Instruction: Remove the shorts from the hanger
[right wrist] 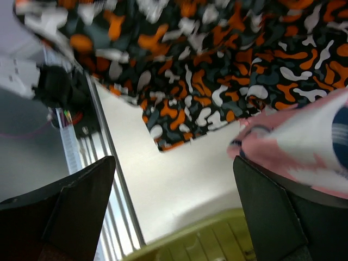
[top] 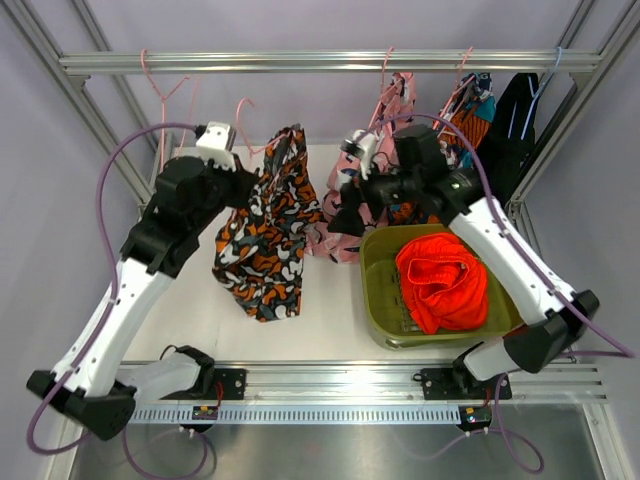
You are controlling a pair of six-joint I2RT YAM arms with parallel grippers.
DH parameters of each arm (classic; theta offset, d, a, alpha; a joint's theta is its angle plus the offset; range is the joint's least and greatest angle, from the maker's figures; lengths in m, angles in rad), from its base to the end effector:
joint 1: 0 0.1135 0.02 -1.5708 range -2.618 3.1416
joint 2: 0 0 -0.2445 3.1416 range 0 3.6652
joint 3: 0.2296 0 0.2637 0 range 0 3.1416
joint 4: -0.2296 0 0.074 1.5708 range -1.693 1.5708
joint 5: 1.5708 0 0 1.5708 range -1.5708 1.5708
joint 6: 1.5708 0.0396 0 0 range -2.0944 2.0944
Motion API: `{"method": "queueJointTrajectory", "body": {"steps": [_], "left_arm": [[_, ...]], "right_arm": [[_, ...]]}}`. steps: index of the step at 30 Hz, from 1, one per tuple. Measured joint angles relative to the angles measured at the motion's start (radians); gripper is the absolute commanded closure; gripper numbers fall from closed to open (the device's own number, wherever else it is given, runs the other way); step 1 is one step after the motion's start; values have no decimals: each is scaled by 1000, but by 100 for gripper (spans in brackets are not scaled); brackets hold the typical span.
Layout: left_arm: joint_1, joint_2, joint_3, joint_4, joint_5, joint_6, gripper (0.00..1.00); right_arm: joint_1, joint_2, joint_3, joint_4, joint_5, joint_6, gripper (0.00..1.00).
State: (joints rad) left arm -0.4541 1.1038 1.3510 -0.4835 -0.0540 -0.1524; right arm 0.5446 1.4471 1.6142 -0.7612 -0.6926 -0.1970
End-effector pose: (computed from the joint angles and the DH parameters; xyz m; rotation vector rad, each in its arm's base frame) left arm 0.2297 -0.1098 0.4263 0.2356 1.8080 -0.3818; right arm 0.2603 0.1872 0.3995 -1.1461 1.8272 0.9475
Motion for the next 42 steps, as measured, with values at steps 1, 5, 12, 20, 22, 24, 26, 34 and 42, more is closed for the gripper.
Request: {"method": "queueJointTrajectory", "body": {"steps": [1,5,12,20,22,24,26,34,42], "left_arm": [[0,-32,-31,5,15,-11,100],[0,-164,-155,0,56,-61,100],[0,-315,-274,-8,79,-117,100],[0,-385,-299,-45,81,-141,100],[0,-403,-300,-56,80,-145,100],[0,-425,-307,-61,79,-149,100],[0,-443,-314,-69,78,-156,100],[0,-463,-329,-76,85,-163,100],[0,-496,-333,-109,84,-163,100]], "right_arm": [[27,35,45,5,38,47,1],[84,160,222,32,184,269,1],[132,352,488,42,315,549,1],[245,448,527,30,460,590,15],[250,465,527,28,504,575,18],[248,473,527,25,531,557,23],[245,476,527,26,548,539,29],[246,544,587,40,583,510,46],[246,592,611,56,645,467,100]]}}
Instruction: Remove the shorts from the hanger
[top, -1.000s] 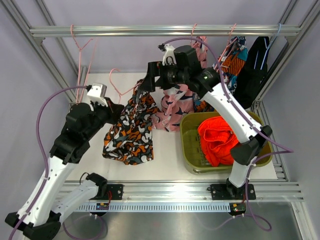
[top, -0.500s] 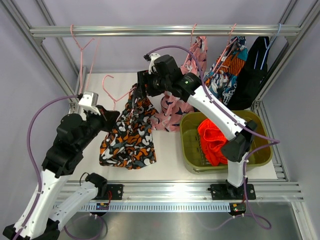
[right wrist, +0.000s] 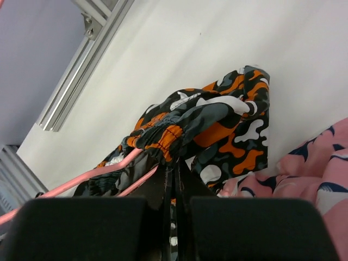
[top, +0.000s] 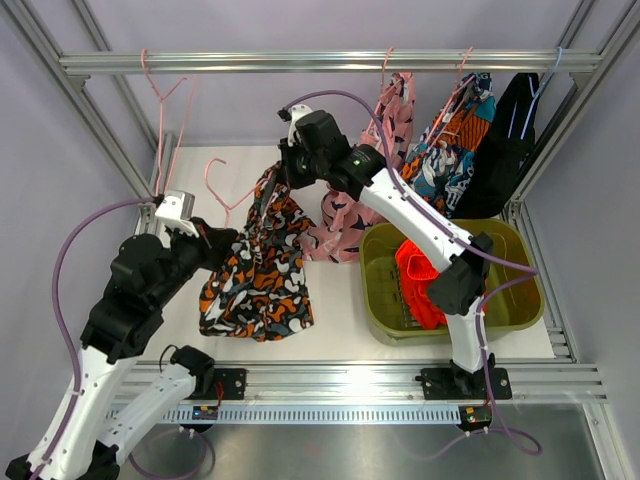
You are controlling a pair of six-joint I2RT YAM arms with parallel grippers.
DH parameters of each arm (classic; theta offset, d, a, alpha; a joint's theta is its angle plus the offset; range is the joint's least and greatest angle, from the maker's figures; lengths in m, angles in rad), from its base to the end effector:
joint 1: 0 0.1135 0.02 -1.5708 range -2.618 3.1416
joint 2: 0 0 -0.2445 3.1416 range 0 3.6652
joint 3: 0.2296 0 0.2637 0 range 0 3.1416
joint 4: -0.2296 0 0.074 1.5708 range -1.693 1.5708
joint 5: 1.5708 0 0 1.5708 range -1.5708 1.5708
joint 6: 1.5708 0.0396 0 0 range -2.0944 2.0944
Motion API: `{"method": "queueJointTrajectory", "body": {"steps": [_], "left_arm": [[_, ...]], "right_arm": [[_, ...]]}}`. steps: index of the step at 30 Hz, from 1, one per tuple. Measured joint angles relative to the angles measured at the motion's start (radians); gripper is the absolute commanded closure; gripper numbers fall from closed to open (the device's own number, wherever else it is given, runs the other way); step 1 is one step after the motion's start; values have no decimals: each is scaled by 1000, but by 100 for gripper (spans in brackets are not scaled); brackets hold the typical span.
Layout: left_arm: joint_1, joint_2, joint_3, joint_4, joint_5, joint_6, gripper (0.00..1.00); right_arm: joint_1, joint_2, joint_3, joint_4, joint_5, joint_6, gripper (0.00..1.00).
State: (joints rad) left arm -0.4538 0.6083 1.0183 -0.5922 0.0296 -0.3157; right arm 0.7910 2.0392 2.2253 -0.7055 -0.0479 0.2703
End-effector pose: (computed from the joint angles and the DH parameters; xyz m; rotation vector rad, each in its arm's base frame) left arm 0.1277 -0.0636 0.3900 0.1455 1.7839 -0.5838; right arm 0.3293 0.3357 0.3818 -0.5864 2.0845 0.6805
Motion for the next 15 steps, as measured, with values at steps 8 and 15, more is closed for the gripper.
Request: {"method": "queueJointTrajectory", "body": {"steps": [8,15], "left_arm": [[0,-58,-11,-60,-2,5,100],[1,-135,-11,-138,-8,11,100]], "right_arm": [[-7,2,18,73,82,-107,100],[-56,16,112,102,127,-162,100]]}}
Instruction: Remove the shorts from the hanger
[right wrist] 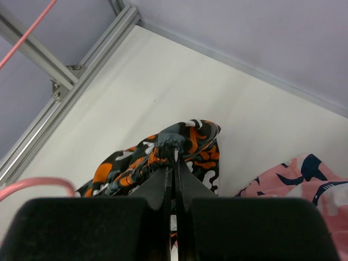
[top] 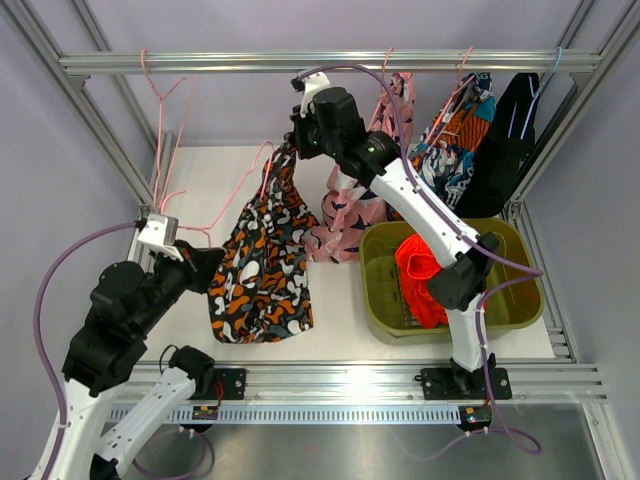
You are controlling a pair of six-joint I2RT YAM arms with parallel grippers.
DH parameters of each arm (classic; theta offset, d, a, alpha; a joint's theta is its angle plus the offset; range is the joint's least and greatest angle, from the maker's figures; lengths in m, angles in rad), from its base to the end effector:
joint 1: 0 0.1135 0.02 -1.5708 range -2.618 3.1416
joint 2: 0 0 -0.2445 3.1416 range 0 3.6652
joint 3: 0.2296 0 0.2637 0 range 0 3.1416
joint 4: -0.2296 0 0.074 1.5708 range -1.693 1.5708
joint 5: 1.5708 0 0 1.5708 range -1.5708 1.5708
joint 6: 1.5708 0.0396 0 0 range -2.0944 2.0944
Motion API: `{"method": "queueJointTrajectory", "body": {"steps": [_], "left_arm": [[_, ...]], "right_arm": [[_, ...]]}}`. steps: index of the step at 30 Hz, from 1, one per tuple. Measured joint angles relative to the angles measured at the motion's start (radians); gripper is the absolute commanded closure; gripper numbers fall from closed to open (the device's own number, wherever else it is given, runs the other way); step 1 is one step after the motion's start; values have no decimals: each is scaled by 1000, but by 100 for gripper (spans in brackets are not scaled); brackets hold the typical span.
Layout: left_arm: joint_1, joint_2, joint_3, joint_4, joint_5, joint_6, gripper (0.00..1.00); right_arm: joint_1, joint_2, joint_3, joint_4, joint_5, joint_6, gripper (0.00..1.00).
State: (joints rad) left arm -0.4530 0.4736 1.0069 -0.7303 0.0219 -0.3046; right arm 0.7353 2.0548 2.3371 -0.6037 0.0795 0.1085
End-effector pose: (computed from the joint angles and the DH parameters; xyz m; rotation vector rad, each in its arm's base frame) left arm 0.0935 -0.0465 0.3850 0.1498 1.7966 -0.5651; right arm 0.3517 0.3138 0.4232 -0.5399 1.8448 0.4976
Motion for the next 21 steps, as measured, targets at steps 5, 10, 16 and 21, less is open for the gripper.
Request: {"method": "queueJointTrajectory", "body": {"steps": [5,10,16,21], "left_arm": [[1,-34,0,-11,-8,-2,100],[1,-32,-3,14,-30,-23,100],[1,43,-35,214,-109,-79,100],[1,220,26,264,-177,-89,100]], "right_arm": [[-10,12,-12,-1,-33,-26,100],[-25,8,-92,-10,-320,-121,100],[-6,-43,-337,-44,-633,-264,100],[37,-137,-541,-35,-730,-297,100]]}}
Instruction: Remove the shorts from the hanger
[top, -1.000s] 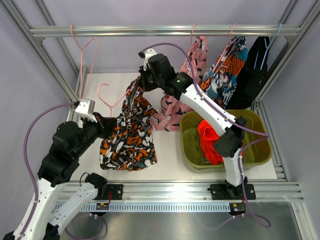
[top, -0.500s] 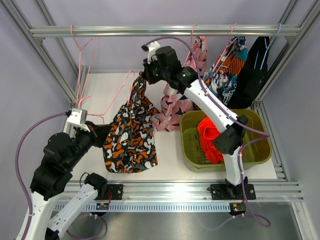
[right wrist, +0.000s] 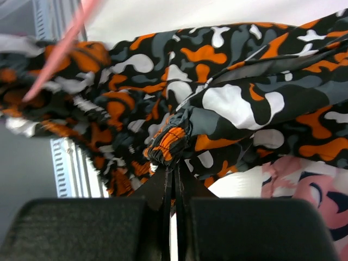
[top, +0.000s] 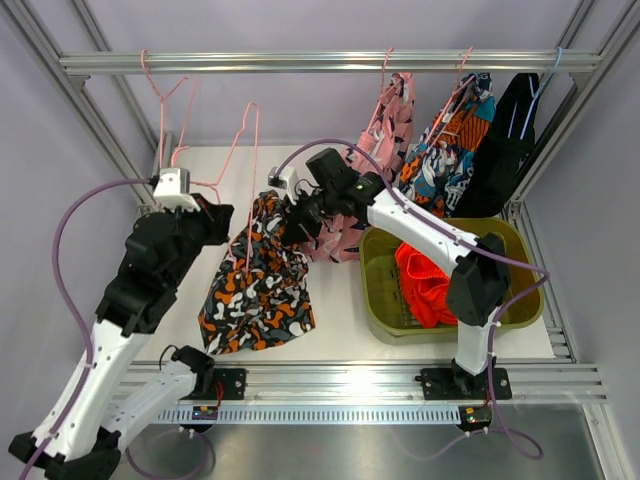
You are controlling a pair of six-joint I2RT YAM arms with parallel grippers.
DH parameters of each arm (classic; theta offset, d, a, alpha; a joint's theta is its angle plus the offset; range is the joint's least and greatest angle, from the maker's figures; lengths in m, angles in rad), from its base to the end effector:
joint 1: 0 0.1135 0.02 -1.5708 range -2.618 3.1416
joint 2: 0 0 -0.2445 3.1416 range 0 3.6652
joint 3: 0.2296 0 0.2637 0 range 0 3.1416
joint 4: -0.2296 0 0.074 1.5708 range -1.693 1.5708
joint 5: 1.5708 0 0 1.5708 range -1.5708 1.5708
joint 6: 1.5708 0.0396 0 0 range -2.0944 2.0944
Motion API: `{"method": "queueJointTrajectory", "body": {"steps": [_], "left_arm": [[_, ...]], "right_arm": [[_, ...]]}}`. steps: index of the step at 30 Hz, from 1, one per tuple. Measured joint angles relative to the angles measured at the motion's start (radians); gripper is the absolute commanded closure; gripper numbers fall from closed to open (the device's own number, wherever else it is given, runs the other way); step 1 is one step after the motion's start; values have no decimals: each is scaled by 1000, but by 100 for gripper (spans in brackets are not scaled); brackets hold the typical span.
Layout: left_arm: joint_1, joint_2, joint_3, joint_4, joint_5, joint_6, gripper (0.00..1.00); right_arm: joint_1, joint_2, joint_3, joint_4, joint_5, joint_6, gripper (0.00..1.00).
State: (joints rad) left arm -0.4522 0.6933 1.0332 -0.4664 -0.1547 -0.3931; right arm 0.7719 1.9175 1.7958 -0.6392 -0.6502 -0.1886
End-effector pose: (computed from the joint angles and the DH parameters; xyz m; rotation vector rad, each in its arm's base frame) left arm 0.1522 -0.0672 0.3977 -0.0664 1.7196 -0.4990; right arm 0.2998 0.3252 0.2991 -1.3829 1.9219 1.0453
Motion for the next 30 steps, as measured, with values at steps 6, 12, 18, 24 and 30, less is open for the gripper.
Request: {"method": "queueJointTrajectory", "body": {"steps": [6,12,18,24,30], "left_arm": [[0,93,48,-32,-18,11,100],[0,93,113,-93,-35,39,100],[0,61,132,-126,-40,45,100],[0,70,131,-127,-30,38,100],[2,127,132,-5,-63,2,100]], "right_arm": [[-1,-68,-50,-23,-32,-114,64],[-14,-114,-51,-123,-79,-334,26],[-85,-193,5,-209,-162,-578,20],[-114,-230,152,-286,-273,-805,17],[-34,-238,98,-365,-320,-869,18]]}}
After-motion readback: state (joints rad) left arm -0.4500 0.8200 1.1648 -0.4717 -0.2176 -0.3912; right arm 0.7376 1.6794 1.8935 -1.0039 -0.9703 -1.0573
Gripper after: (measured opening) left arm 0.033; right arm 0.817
